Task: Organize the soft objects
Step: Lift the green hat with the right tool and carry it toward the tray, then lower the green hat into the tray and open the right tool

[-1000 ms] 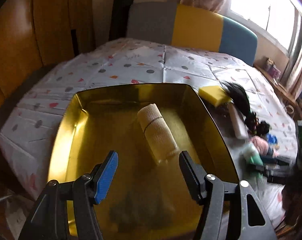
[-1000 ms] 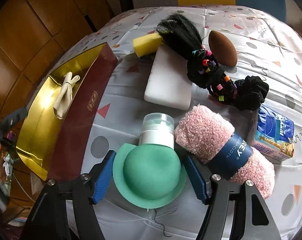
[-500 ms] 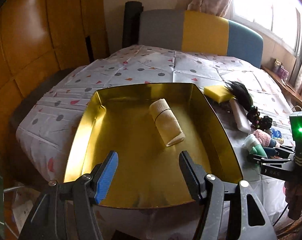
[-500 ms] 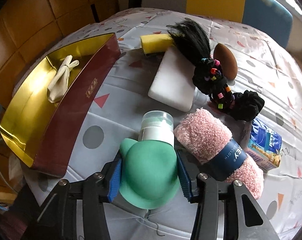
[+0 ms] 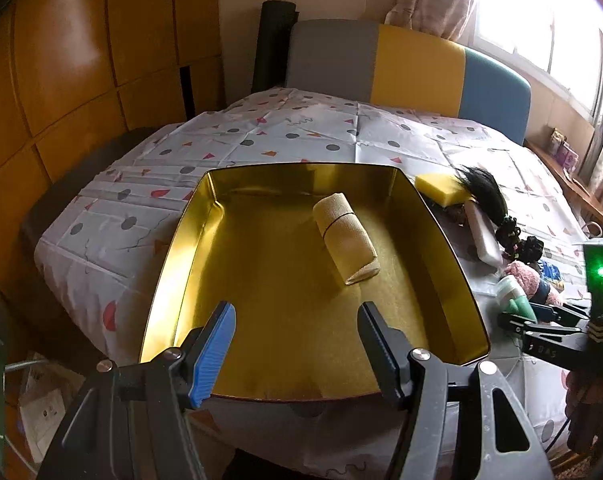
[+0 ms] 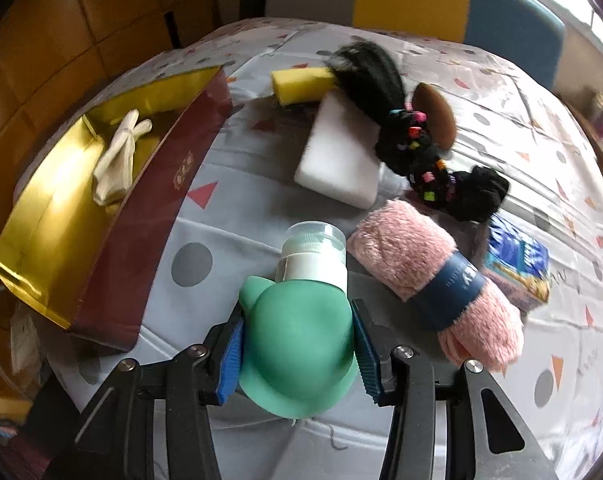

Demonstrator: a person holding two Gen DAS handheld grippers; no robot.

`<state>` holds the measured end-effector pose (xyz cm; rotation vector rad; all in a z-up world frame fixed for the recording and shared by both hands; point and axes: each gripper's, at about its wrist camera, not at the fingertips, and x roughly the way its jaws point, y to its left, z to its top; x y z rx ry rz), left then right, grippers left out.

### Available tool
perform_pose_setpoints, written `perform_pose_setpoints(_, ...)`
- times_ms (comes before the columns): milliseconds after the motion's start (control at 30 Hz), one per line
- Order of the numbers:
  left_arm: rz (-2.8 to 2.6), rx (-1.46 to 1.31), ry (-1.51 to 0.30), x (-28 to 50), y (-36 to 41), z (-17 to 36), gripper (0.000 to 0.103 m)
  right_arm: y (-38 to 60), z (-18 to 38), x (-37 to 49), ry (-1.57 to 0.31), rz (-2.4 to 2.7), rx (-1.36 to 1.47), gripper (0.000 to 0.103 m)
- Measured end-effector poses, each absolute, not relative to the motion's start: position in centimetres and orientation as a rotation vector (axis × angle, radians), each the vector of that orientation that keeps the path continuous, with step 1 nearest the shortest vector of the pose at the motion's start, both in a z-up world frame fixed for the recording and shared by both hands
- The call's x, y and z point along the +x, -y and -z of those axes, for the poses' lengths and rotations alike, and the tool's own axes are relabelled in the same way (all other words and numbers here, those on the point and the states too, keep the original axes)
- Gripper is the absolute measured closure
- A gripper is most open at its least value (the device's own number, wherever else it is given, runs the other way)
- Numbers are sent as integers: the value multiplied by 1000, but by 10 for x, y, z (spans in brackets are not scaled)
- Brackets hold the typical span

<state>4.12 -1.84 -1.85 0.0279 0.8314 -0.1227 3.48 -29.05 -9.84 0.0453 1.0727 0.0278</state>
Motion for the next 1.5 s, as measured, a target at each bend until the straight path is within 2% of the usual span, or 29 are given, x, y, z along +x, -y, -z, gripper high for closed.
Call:
perform_pose_setpoints(233,133,-4,-851,43,12,24,39,285,55,29,-982,-23,88,54)
perform_pose_setpoints(500,124,-30,-855,44,4,25,39,223,21,37,-909,-145,34,54)
perform_pose_setpoints(933,80,-54,-860,46,-17,27,39,158,43,60,-969,-227,-74,53)
perform_pose_setpoints(1033,70,-64,-859,46,-21,27,39,148,53,75,-1001,-212,-99,51)
perform_pose_setpoints(1100,61,-71,-857,47,-25,26,39,140,59,85,-1022,-213,-116,44)
perform_pose_setpoints(1200,52,-73,-856,47,-28,26,39,132,72,95,-1045,-134,-190,40)
perform_pose_setpoints(1500,47,-69,-853,46,-26,25,39,139,66,79,-997,-143,-144,38)
